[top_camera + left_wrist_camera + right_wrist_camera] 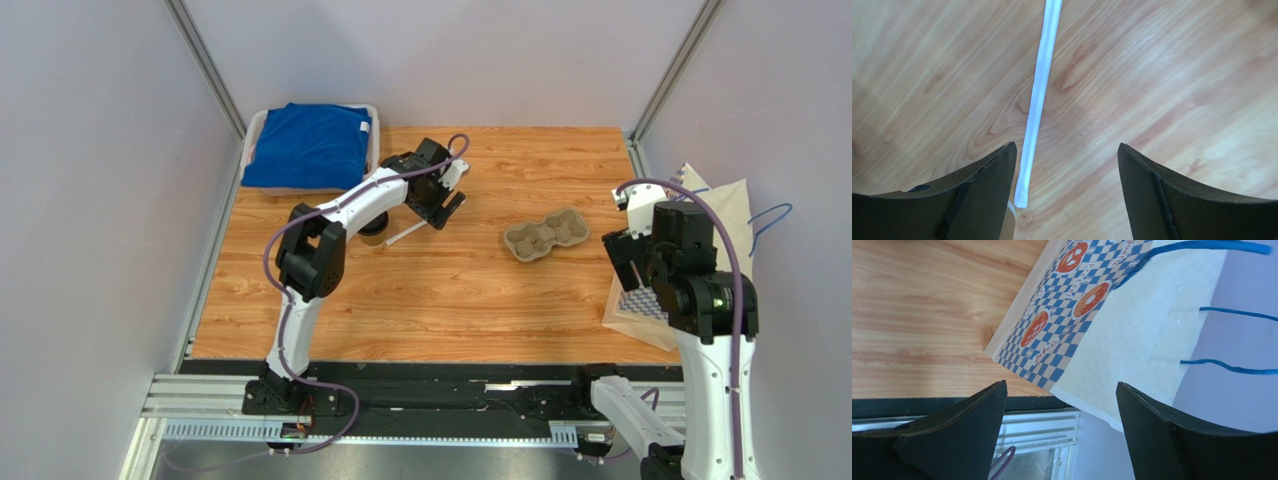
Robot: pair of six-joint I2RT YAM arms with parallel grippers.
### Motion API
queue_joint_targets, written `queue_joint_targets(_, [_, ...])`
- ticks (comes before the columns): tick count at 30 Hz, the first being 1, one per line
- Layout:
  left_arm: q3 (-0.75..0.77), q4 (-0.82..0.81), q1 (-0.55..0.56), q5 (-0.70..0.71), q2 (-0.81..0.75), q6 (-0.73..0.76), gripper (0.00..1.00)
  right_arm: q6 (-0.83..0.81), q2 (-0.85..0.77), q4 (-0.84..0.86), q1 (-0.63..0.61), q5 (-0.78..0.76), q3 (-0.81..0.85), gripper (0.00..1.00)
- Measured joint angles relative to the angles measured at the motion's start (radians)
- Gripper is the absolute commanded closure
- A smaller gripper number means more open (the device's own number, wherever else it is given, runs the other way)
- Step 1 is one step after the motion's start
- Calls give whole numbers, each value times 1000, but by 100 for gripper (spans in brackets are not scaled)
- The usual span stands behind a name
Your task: Pack the takeout coffee
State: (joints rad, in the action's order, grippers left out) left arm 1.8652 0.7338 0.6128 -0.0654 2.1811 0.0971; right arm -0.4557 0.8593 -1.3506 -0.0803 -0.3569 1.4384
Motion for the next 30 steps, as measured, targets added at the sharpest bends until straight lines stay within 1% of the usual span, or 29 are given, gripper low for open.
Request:
queue_joint_targets(4, [0, -2, 0, -57, -108, -14, 17, -11, 34, 2, 1, -2, -60, 13])
queue_joint_targets(9, [-3, -14, 0, -92, -229, -14, 16, -27, 67, 1, 1, -9, -147, 18])
queue_joint_targets(12, [-9, -21, 0, -100, -270, -14, 16, -42, 69, -1, 5, -4, -170, 32])
queue_joint_targets(13, [-13, -21, 0, -102, -280, -14, 16, -45, 69, 0, 5, 3, -170, 39])
queue_joint_targets(15, [-19, -20, 0, -103, -290, -14, 16, -51, 69, 0, 8, 25, -165, 47])
queue_joint_targets(18, [-26, -19, 0, -106, -292, -15, 16, -59, 82, -6, 10, 63, -127, 72])
queue_joint_targets(19, [-29, -19, 0, -106, -292, -15, 16, -60, 89, -7, 10, 76, -105, 91])
queue_joint_targets(20, [-33, -19, 0, -107, -292, -15, 16, -60, 97, -6, 10, 84, -80, 100])
queue_joint_targets(26, [-54, -10, 0, -103, -308, -12, 15, -60, 123, -11, 10, 84, 23, 100])
queue_joint_targets(30, [-92, 2, 0, -91, -356, -1, 13, -57, 139, -32, 11, 77, 157, 100])
